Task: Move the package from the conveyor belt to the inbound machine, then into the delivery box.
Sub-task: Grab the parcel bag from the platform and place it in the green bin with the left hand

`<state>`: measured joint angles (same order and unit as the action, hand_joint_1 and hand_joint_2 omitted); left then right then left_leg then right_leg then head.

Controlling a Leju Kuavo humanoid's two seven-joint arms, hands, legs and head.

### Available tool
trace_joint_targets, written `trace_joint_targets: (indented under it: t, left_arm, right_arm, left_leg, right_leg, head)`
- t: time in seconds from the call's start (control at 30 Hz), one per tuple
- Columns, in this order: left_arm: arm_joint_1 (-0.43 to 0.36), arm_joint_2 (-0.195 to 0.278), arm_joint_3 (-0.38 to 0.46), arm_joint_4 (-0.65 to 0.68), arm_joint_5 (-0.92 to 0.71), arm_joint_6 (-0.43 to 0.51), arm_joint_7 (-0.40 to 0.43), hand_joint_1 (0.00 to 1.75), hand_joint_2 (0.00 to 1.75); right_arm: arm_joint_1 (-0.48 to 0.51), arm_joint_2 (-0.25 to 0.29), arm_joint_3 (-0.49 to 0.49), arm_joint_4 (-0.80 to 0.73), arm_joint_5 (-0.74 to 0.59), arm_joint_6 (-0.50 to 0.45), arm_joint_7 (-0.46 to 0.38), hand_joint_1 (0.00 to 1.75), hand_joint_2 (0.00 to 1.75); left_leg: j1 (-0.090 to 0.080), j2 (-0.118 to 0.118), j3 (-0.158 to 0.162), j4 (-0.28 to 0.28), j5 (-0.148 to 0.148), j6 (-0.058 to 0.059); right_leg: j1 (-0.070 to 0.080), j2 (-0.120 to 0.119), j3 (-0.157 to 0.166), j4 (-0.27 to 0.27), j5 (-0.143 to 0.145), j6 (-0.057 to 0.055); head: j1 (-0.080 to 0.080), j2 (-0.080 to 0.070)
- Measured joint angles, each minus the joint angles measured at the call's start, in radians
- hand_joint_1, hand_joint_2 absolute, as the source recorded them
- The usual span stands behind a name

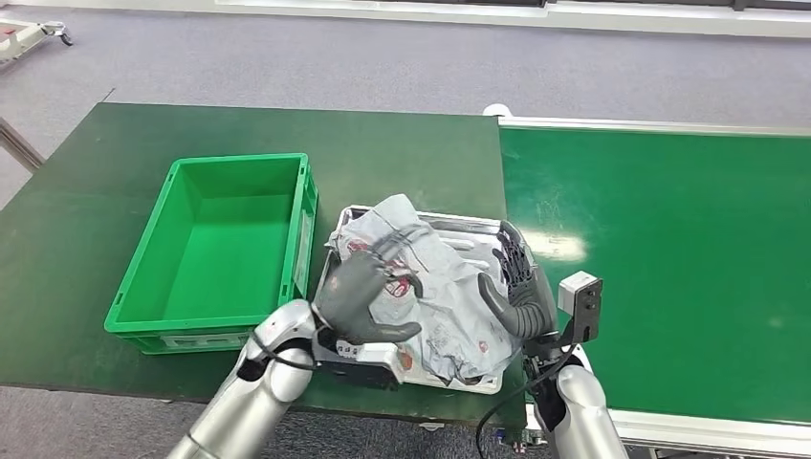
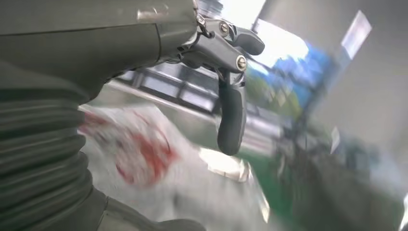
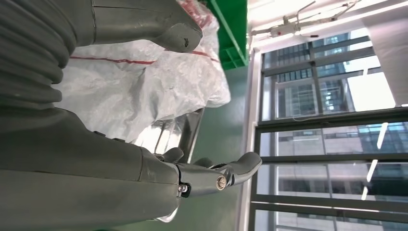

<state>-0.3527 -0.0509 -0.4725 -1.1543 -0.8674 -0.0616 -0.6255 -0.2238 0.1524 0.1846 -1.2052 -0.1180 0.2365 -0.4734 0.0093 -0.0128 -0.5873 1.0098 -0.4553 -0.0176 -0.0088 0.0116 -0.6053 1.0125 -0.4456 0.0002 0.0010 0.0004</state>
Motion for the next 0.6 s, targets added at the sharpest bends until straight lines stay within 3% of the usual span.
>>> trace_joint_targets:
  t: [0.2,0.3,0.5,0.6]
  left_arm:
    - [-0.237,0.048,-0.234,0.296,0.013,-0.105,-0.07,0.0,1.75]
    - [-0.308,0.082,-0.346,0.368,0.1,-0.186,-0.072,0.0,1.75]
    - [-0.422,0.136,-0.536,0.449,0.305,-0.436,-0.076,0.04,1.75]
    - [-0.474,0.147,-0.609,0.468,0.357,-0.497,-0.077,1.34,1.75]
  right_arm:
    - [0.034,-0.011,0.0,-0.085,-0.03,0.015,0.018,0.0,1.75]
    - [0.049,-0.018,0.0,-0.125,-0.034,0.026,0.019,0.0,1.75]
    - [0.083,-0.035,-0.002,-0.196,-0.049,0.057,0.008,0.0,1.75]
    - [0.107,-0.039,-0.009,-0.238,-0.049,0.058,0.005,0.0,1.75]
  left_leg:
    - [0.0,0.004,0.001,0.0,0.001,-0.001]
    - [0.0,0.004,0.001,0.0,0.001,-0.001]
    - [0.0,0.004,0.001,0.0,0.001,-0.001]
    - [0.0,0.004,0.001,0.0,0.001,-0.001]
  right_leg:
    - [0.0,0.004,-0.001,0.0,0.002,-0.001]
    - [0.0,0.005,-0.001,0.0,0.002,-0.001]
    - [0.001,0.004,-0.001,0.0,0.002,-0.001]
    - [0.0,0.004,0.0,0.0,0.002,-0.001]
  head:
    - [0.0,0.0]
    - [0.0,0.0]
    - [0.0,0.0]
    - [0.0,0.0]
